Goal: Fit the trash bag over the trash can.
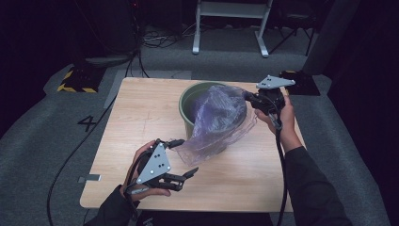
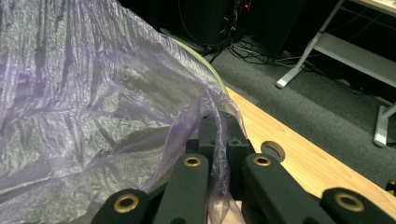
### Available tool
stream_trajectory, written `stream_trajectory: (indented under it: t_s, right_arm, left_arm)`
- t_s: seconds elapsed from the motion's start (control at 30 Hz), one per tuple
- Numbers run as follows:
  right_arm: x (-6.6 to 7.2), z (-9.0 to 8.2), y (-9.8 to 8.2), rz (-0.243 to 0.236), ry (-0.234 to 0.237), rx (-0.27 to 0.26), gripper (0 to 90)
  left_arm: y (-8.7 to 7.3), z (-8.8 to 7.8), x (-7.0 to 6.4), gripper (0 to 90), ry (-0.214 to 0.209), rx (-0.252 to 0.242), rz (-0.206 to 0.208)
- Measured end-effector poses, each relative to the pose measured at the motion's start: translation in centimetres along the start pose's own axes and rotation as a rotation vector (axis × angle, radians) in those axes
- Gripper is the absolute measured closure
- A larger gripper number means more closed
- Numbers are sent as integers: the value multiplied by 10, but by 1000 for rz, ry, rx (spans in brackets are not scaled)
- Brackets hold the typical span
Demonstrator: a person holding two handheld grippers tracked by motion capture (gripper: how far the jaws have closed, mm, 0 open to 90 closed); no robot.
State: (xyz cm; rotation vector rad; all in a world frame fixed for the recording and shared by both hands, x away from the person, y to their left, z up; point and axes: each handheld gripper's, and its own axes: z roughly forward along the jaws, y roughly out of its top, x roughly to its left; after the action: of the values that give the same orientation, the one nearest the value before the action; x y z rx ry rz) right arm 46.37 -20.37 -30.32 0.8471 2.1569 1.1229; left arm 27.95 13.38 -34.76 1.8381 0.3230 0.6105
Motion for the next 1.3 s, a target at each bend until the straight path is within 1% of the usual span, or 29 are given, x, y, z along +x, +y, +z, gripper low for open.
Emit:
stream_trajectory:
  t_s: [0.07, 0.1, 0.13, 0.17, 0.2, 0.23, 0.27, 0.3, 0.33, 0.4, 0.47, 0.5, 0.53, 0.57, 0.6, 0.67, 0.7, 0.77, 0.8, 0.87, 0.97, 1.0, 1.07, 1.1, 1.13, 1.17, 1.2, 1.23, 1.3]
  right_arm:
    - [0, -1, 0, -4, -1, 0, 894]
    - [0, -1, 0, -4, 0, 2, 893]
    - [0, -1, 0, -4, 3, 4, 892]
    - [0, -1, -1, -5, 3, 5, 889]
    - [0, -1, -1, -3, 4, 8, 886]
    - [0, -1, -1, -2, 6, 10, 882]
    - [0, 0, -1, -3, 9, 12, 875]
    - [1, 0, -1, -5, 11, 14, 873]
    - [1, 0, -1, -8, 12, 14, 873]
    - [1, 2, -1, -12, 18, 19, 871]
    - [1, 3, -1, -18, 20, 28, 867]
    - [1, 4, -1, -20, 20, 30, 867]
    - [0, 4, -1, -21, 18, 34, 866]
    - [-1, 5, -2, -18, 21, 33, 862]
    - [-1, 6, -2, -20, 26, 31, 860]
    - [-3, 7, -3, -18, 25, 34, 859]
    - [-3, 8, -3, -19, 27, 35, 859]
    - [-5, 9, -4, -25, 33, 30, 849]
    - [-6, 10, -5, -24, 35, 27, 848]
    - [-9, 12, -6, -24, 40, 25, 844]
    - [-12, 16, -8, -19, 37, 30, 844]
    - [-13, 17, -8, -17, 34, 31, 847]
    - [-16, 19, -10, 3, 46, 17, 848]
    - [-18, 20, -10, 11, 50, 12, 847]
    - [-19, 21, -10, 18, 54, 6, 847]
    - [-20, 22, -11, 29, 56, 1, 847]
    - [-21, 22, -11, 32, 49, -2, 847]
    - [-22, 22, -11, 33, 44, -2, 847]
    - [-24, 23, -12, 43, 33, -10, 847]
  left_arm:
    - [5, 0, 3, 162, 37, -6, 5]
    - [8, 3, 6, 160, 38, -6, 10]
    - [11, 6, 9, 160, 38, 8, 19]
    - [13, 11, 11, 160, 60, 28, 28]
    - [14, 15, 14, 160, 68, 44, 36]
    - [15, 22, 19, 162, 65, 66, 32]
    - [15, 26, 23, 173, 67, 77, 21]
    - [15, 31, 28, 190, 73, 100, 16]
    - [15, 37, 34, 252, 66, 113, 12]
    - [15, 41, 43, 405, 58, 117, 9]
    - [14, 45, 49, 587, 55, 132, 42]
    - [14, 48, 52, 637, 51, 144, 51]
    - [13, 50, 53, 697, 62, 160, 66]
    - [12, 52, 55, 759, 58, 159, 72]
    - [12, 51, 60, 793, 33, 141, 50]
    - [12, 49, 65, 837, 20, 103, 11]
    - [13, 46, 70, 862, 26, 75, -12]
    - [15, 43, 78, 876, 35, 41, -47]
    - [16, 41, 82, 884, 38, 20, -73]
    - [17, 38, 93, 886, 58, -5, -112]
    - [17, 37, 106, 888, 89, -13, -159]
    - [15, 38, 111, 888, 106, -9, -173]
    - [11, 42, 121, 889, 127, -4, -217]
    - [9, 43, 125, 889, 137, 7, -226]
    - [6, 46, 129, 889, 158, 13, -243]
    - [1, 48, 136, 889, 165, 13, -280]
    - [-1, 50, 139, 889, 168, 19, -296]
    - [-5, 52, 143, 889, 190, 30, -308]
    - [-13, 57, 152, 890, 195, 35, -353]
